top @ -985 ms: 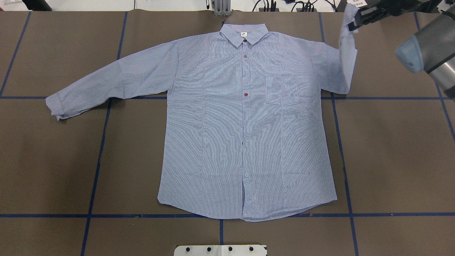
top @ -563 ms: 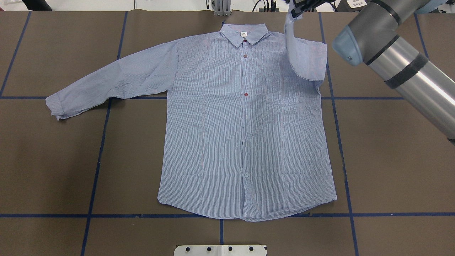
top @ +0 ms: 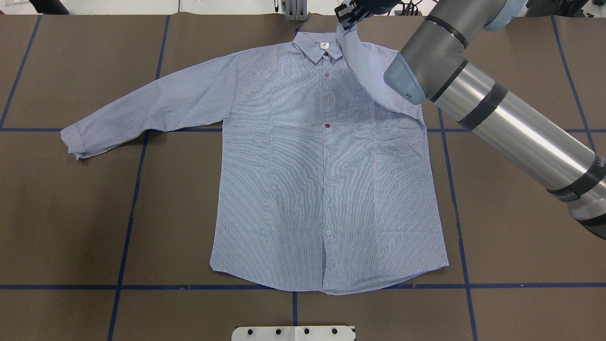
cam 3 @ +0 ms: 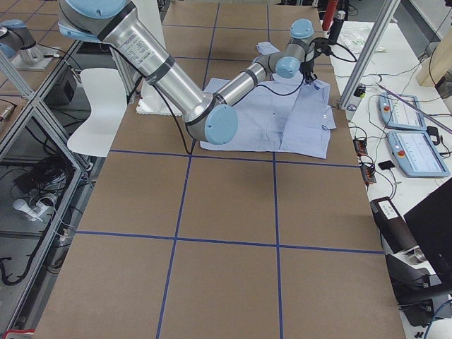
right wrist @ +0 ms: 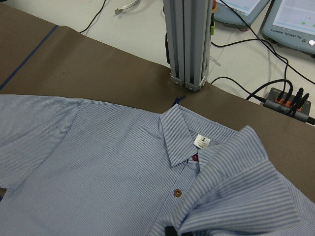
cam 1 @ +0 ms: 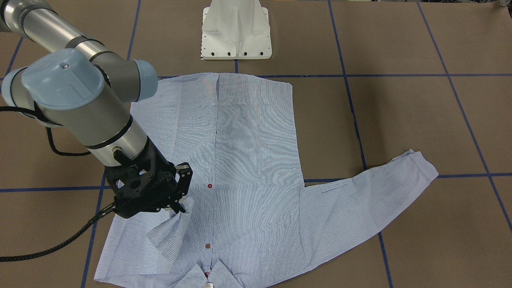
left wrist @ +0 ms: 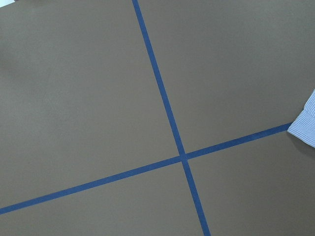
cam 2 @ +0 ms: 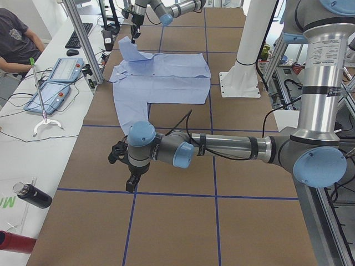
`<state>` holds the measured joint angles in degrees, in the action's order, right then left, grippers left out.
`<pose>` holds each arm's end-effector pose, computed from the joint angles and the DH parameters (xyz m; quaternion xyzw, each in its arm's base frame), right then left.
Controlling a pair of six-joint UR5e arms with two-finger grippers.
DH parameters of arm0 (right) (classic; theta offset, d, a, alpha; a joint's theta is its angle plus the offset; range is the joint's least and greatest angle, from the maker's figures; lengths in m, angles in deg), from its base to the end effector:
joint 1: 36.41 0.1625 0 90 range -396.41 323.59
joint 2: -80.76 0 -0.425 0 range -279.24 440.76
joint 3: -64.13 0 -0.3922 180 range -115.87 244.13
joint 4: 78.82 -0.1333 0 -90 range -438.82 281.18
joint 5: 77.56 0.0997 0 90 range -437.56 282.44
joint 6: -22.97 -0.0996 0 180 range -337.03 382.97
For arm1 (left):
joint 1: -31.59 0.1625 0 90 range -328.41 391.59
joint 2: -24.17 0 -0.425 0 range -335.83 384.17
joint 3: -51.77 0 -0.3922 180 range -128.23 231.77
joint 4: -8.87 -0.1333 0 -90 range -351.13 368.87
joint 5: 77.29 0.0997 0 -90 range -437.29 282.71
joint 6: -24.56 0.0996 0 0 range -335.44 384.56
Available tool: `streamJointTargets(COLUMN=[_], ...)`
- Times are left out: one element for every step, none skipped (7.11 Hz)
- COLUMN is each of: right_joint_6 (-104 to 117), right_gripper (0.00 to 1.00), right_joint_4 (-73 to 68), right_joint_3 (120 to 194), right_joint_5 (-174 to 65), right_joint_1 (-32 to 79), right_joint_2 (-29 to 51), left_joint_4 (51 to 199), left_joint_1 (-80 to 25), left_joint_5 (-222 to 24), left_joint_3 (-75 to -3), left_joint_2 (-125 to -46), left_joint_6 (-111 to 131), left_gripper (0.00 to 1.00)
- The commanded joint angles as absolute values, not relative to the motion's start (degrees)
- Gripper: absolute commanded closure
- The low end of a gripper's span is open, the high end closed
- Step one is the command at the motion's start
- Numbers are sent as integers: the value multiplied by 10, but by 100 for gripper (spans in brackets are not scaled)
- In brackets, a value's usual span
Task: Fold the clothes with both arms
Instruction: 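Lift the cuff with the right gripper and carry it toward the collar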
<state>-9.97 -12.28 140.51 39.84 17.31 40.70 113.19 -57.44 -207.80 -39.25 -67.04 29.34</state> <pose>-0.3839 -0.6708 0.1621 0.2819 -0.4440 -0.1425 0.8385 -0.0598 -0.5191 0.6163 0.1463 0.3379 0.0963 0.9247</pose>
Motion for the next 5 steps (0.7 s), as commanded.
streamJointTargets(right_joint_6=[-100, -100, -100, -100, -100], right_gripper=[100, 100, 100, 100, 100], right_joint_4=[-125, -126, -126, -127, -163], right_joint_3=[1386, 1354, 1305, 1246, 1205], right_joint_5=[385, 378, 345, 321, 285], right_joint_1=[145, 125, 96, 70, 48], right_joint_2=[418, 444, 481, 518, 524], left_joint_4=[1132, 1132, 1132, 1132, 1132], left_joint_1=[-574, -574, -574, -574, -574], left_joint_5=[-2078, -2078, -2078, -2078, -2078], left_joint_3=[-390, -390, -390, -389, -390], left_joint_2=[-670, -670, -670, -670, -670], left_joint_6=[293, 293, 293, 293, 293], left_gripper=[0, 0, 0, 0, 0])
